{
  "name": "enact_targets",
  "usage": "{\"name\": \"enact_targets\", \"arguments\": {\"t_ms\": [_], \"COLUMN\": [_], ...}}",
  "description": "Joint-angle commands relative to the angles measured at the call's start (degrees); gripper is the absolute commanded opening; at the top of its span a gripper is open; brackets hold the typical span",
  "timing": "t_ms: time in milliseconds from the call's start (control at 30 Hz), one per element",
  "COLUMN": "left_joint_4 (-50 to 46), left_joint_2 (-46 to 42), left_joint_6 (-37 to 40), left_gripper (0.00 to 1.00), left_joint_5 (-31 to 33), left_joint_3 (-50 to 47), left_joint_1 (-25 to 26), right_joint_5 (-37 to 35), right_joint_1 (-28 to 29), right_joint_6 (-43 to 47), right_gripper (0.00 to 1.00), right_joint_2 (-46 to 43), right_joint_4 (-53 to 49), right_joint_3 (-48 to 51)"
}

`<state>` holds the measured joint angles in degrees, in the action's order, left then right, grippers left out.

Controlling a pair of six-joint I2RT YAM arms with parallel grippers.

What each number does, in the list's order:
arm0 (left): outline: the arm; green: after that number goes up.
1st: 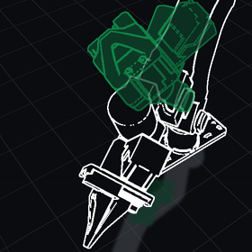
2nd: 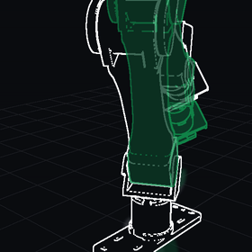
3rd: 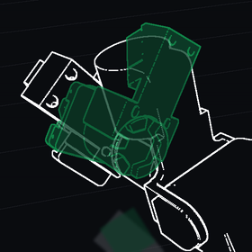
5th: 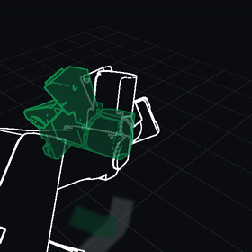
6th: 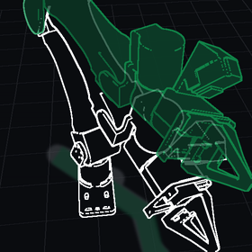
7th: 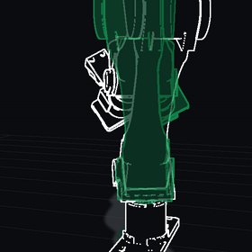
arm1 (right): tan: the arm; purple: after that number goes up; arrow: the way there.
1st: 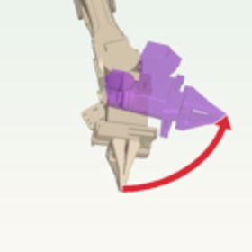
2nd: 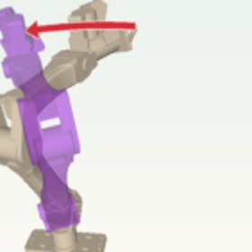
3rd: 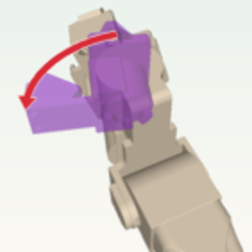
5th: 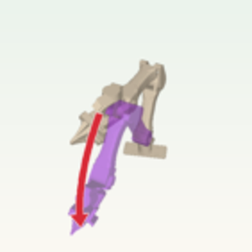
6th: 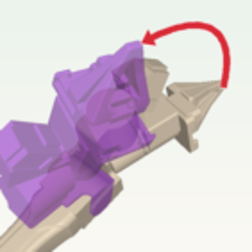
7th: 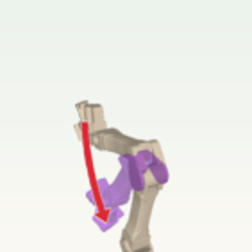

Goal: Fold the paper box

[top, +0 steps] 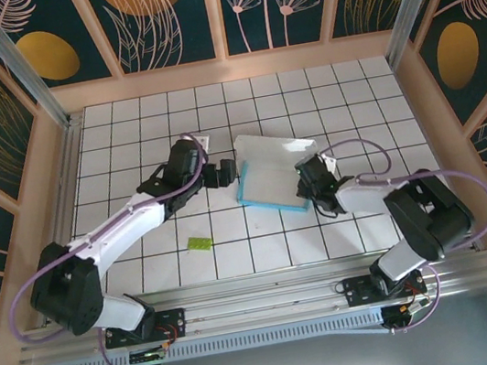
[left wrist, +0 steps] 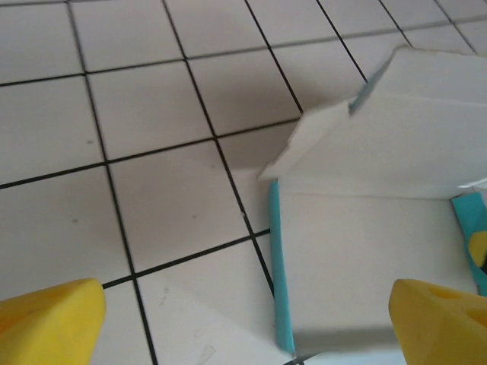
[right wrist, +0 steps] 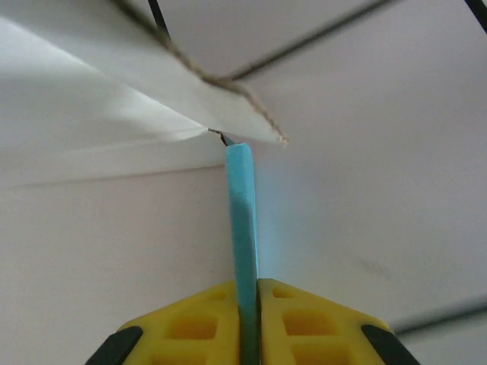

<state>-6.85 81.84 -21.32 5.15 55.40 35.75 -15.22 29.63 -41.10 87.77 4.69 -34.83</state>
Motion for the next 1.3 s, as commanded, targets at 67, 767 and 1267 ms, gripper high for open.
{"name": "enact_targets", "arguments": {"t_ms": [67, 767, 1267], "left_joint_4": [-4.05, -17.44, -28.34], "left_joint_2": [-6.44, -10.49, -0.63], "left_joint_6": [-13.67, -31.04, -19.59], "left_gripper": [0.96, 0.86, 0.99], "left_joint_5": [11.06, 3.88, 4.94], "left_joint_3": [-4.65, -15.58, -15.21], "left_joint_1": [-0.03, 5.42, 10.86], "right_joint_5": [1.78, 12.76, 25.07], "right_joint_1": [-1.67, -6.0, -12.69], "right_joint_6": [8.42, 19.52, 21.59], "right_gripper": [0.11, 0.75, 0.99], "right_joint_2": [7.47, -0.49, -5.86], "right_joint_4": [6.04, 1.14, -2.94], "right_joint_3": [-8.62, -13.8, -14.64]}}
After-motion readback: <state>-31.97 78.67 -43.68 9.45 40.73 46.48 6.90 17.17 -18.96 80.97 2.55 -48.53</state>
